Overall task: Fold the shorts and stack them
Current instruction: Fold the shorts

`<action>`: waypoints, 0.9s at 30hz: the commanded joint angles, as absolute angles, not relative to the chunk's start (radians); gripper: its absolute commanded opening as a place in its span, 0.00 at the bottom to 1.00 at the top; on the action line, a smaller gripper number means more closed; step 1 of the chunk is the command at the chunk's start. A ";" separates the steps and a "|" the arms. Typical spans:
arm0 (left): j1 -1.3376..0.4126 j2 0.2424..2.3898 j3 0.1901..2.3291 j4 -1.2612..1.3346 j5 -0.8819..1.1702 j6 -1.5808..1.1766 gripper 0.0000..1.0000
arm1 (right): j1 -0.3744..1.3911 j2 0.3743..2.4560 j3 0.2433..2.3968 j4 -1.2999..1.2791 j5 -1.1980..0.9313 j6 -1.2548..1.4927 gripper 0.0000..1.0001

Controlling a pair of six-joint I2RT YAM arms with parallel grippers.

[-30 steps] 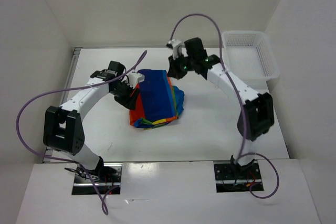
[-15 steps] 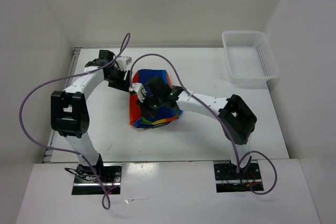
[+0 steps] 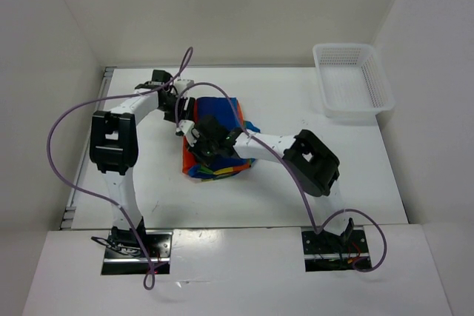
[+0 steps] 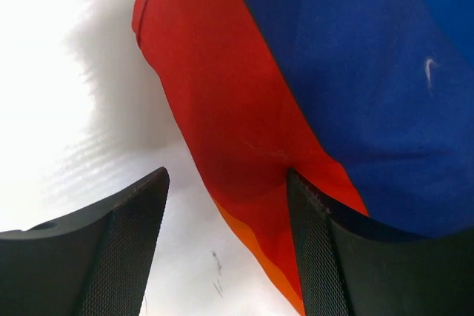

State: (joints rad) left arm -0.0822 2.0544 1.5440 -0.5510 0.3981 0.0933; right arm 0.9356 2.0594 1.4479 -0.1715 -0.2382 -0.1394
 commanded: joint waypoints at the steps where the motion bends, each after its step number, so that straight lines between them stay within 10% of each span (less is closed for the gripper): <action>1: -0.100 2.094 1.598 -0.529 0.382 0.077 0.72 | 0.937 2.075 1.519 -0.098 -0.201 -0.146 0.00; 19: -0.127 2.166 1.666 -0.520 0.328 0.029 0.72 | 1.058 2.100 1.400 -0.060 -0.301 -0.218 0.00; 27: -0.127 1.985 1.618 -0.520 0.400 0.061 0.88 | 1.058 1.924 1.545 -0.254 -0.367 -0.262 0.00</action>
